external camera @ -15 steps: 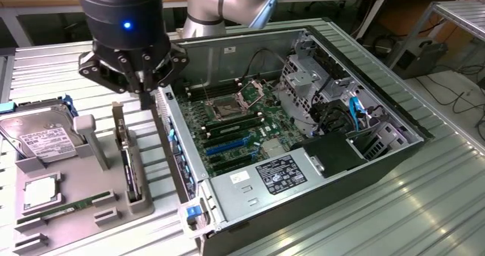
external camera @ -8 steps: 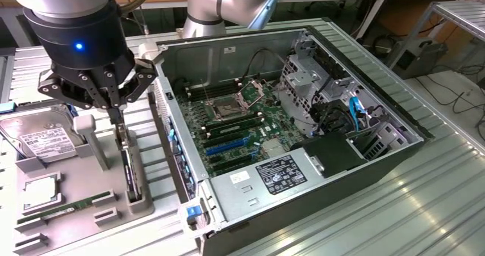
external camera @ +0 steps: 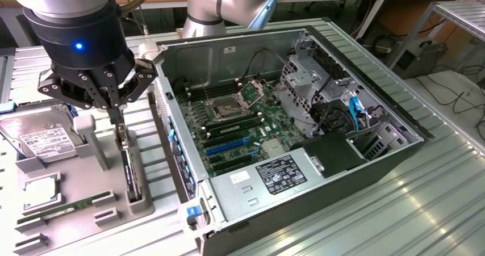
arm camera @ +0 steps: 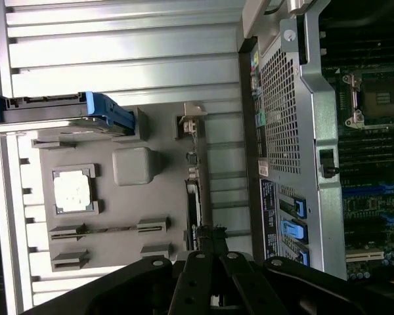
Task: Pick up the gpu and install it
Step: 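Reach for the gpu, then pick up the gpu and move the gpu toward the slot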
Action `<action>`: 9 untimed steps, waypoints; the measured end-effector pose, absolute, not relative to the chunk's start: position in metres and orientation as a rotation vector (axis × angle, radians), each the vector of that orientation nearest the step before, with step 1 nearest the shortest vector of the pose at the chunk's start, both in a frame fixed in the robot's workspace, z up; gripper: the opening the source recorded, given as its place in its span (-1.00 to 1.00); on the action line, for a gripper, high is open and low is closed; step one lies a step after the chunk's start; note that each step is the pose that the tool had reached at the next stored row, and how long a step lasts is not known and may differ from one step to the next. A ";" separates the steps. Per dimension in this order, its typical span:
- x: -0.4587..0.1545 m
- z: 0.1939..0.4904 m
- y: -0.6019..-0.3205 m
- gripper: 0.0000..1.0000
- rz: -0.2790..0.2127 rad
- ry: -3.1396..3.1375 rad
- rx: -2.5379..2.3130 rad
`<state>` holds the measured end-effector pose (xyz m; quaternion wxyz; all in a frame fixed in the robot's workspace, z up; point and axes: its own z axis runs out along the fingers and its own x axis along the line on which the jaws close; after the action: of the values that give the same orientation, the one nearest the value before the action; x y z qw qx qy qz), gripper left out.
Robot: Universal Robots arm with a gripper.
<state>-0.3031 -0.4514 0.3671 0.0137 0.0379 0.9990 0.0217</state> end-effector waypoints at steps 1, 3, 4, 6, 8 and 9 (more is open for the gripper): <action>-0.303 0.367 -0.451 -0.79 0.068 3.111 0.118; -0.303 0.367 -0.451 -0.79 0.068 3.111 0.118; -0.303 0.367 -0.451 -0.79 0.068 3.111 0.118; -0.303 0.367 -0.451 -0.79 0.068 3.111 0.118; -0.303 0.367 -0.451 -0.53 0.068 3.111 0.118; -0.303 0.367 -0.451 -0.41 0.068 3.111 0.118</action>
<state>-0.3031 -0.4514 0.3671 0.0137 0.0378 0.9990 0.0217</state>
